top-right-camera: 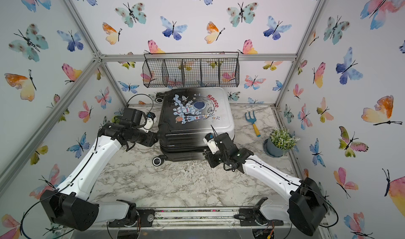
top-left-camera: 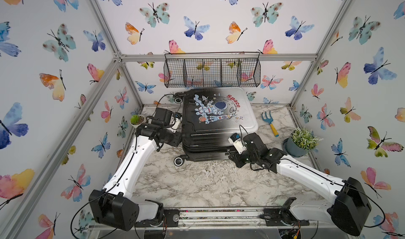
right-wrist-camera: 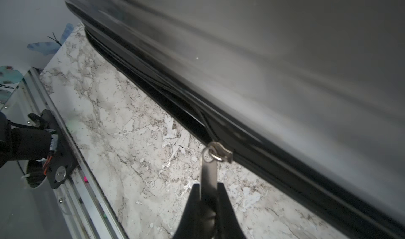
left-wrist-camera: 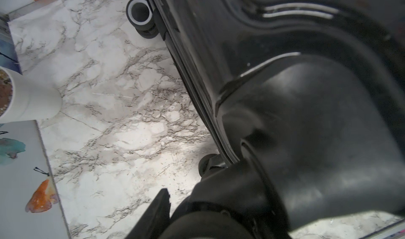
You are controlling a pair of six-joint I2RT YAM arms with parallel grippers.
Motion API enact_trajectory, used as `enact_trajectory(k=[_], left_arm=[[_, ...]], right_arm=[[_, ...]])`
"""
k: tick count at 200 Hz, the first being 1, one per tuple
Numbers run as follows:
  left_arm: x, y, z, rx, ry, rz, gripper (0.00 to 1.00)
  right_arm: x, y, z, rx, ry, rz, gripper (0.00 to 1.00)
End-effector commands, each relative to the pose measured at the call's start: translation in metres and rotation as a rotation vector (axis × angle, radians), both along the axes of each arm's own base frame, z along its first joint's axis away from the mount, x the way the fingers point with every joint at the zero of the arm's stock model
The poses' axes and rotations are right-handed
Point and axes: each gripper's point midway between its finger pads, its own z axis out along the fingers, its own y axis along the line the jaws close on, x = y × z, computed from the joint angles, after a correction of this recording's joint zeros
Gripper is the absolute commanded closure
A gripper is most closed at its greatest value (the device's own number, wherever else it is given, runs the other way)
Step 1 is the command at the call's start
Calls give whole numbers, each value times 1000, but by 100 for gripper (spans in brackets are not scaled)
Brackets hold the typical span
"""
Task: Close the suitcase zippers
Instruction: Zip the zipper on the suitcase.
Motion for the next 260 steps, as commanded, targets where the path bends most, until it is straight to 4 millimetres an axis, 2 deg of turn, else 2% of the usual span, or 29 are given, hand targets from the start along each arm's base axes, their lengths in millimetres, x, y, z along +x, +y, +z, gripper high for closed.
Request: enact_trajectory(k=[1,22,49,71,103,114,143,154,174,188,209,222,244,260], left_arm=[[-4,-66,37,-298,-40,-72,100],[-14,-76,35,-331,-1,-88,100],[-23,-90,42,-386,18,-100,100],[-30,-103,48,-461,45,-107,100],[-37,-109,49,-493,64,-101,100],[-40,-111,49,-508,75,-106,100],[-42,-116,53,-553,77,-115,100],[-42,-118,53,-563,76,-114,100],[-44,-117,49,-553,88,-115,100],[-46,-115,48,-548,92,-117,100],[-49,-113,46,-546,100,-111,100],[-53,-115,48,-567,117,-116,100],[-58,-114,50,-581,134,-113,100],[-63,-116,53,-595,155,-120,100]], right_arm=[[-45,75,59,263,-73,297,98],[-62,100,67,304,-100,375,98],[-77,130,73,333,-133,454,98],[-81,153,75,374,-139,488,98],[-81,180,89,480,-154,522,98],[-85,187,91,504,-146,547,98],[-85,193,80,565,-123,526,98],[-84,195,85,603,-131,522,98],[-78,191,95,641,-169,482,98],[-71,181,95,623,-197,424,98],[-61,163,75,533,-189,372,98],[-52,145,62,465,-185,333,98],[-38,114,51,394,-168,276,98],[-37,98,45,328,-156,255,98]])
